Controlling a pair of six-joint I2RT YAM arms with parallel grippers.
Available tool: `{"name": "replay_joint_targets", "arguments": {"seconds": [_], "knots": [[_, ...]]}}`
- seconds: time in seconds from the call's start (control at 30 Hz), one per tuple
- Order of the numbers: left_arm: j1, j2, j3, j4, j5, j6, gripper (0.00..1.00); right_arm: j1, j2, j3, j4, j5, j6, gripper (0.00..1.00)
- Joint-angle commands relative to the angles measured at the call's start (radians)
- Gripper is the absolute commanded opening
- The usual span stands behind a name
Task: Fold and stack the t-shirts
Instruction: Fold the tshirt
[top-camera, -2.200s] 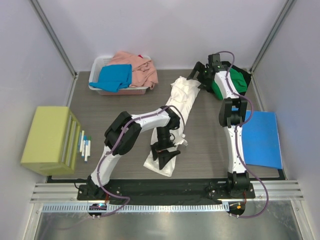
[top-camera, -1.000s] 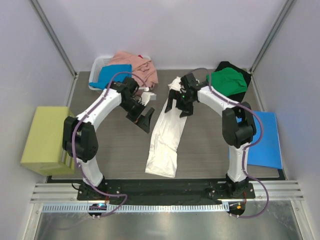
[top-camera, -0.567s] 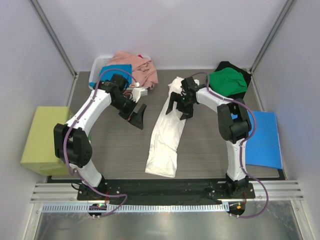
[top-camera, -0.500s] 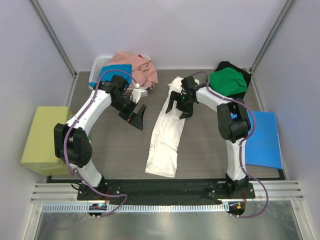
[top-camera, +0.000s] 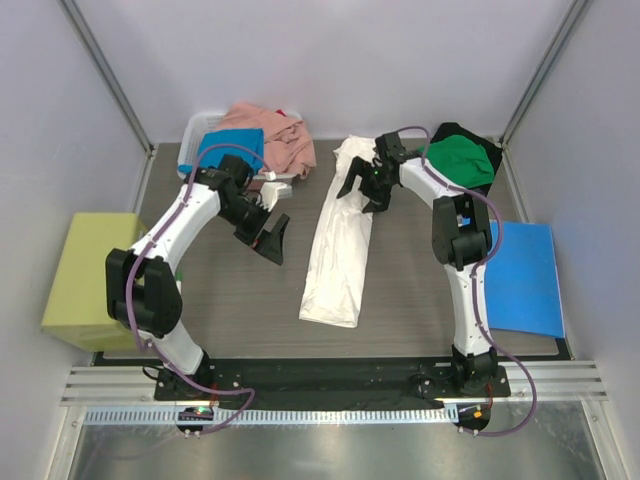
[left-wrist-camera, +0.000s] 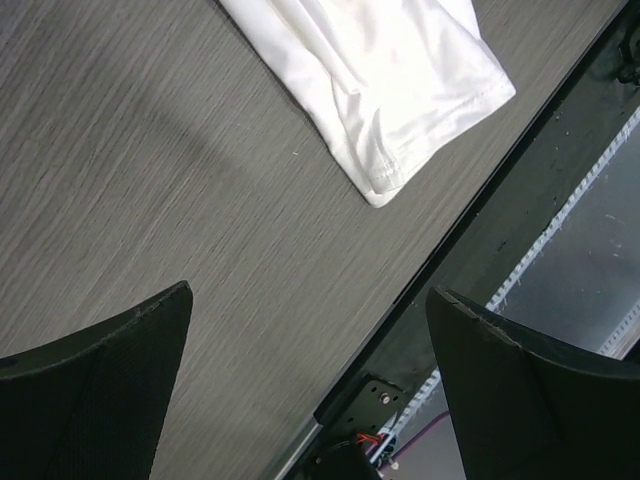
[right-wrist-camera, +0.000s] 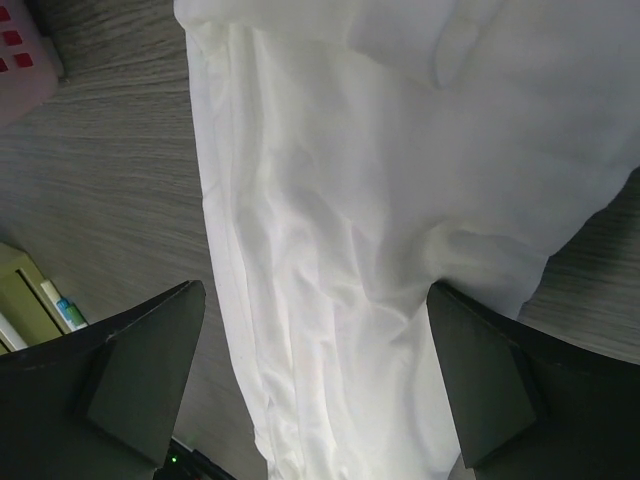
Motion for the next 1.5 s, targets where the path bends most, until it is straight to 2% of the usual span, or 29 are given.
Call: {"name": "replay_joint_targets", "arguments": {"seconds": [0.0,0.13,0.17,0.33,0.43,0.5,0.57,0.63,0.67,0.77,0.83,1.27,1.47], "knots": [[0.009,-0.05,-0.005,0.025,0.004,0.011,1.0,0.014,-0.009,-0.026,-0.048,0.049,-0.032,1.0],[0.017,-0.071,-0.001,0.028,0.001,0.004,1.0,0.069,-0.22,-0.173,-0.028,0.083,-0.04,1.0],[0.017,-0.076,0.003,0.029,0.001,-0.003,1.0,0.082,-0.319,-0.205,-0.039,0.092,-0.041,1.0],[0.005,-0.078,-0.033,-0.004,0.046,-0.024,1.0,0.169,-0.614,-0.541,-0.077,0.146,-0.027,1.0],[-0.046,-0.094,-0.138,0.028,-0.008,-0.019,1.0,0.198,-0.769,-0.739,-0.108,0.162,-0.003,1.0],[-0.124,-0.091,-0.172,0.048,-0.045,-0.021,1.0,0.214,-0.857,-0.866,-0.109,0.162,0.012,1.0],[-0.22,-0.068,-0.209,0.066,-0.089,-0.032,1.0,0.231,-0.895,-0.938,-0.105,0.157,0.039,1.0],[-0.27,-0.029,-0.218,0.095,-0.083,-0.056,1.0,0.24,-0.917,-1.034,-0.084,0.154,0.057,1.0],[-0.291,-0.01,-0.218,0.104,-0.068,-0.078,1.0,0.241,-0.923,-1.089,-0.068,0.133,0.065,0.94],[-0.299,0.065,-0.205,0.16,-0.008,-0.133,1.0,0.254,-0.926,-1.144,-0.016,0.112,0.094,0.83],[-0.305,0.12,-0.182,0.16,0.015,-0.142,1.0,0.261,-0.914,-1.144,-0.008,0.112,0.1,0.81],[-0.328,0.255,-0.232,0.259,0.11,-0.262,1.0,0.312,-0.87,-1.101,0.018,0.074,0.128,0.81],[-0.33,0.269,-0.273,0.29,0.113,-0.277,1.0,0.364,-0.833,-1.078,0.03,0.07,0.144,0.81]]}}
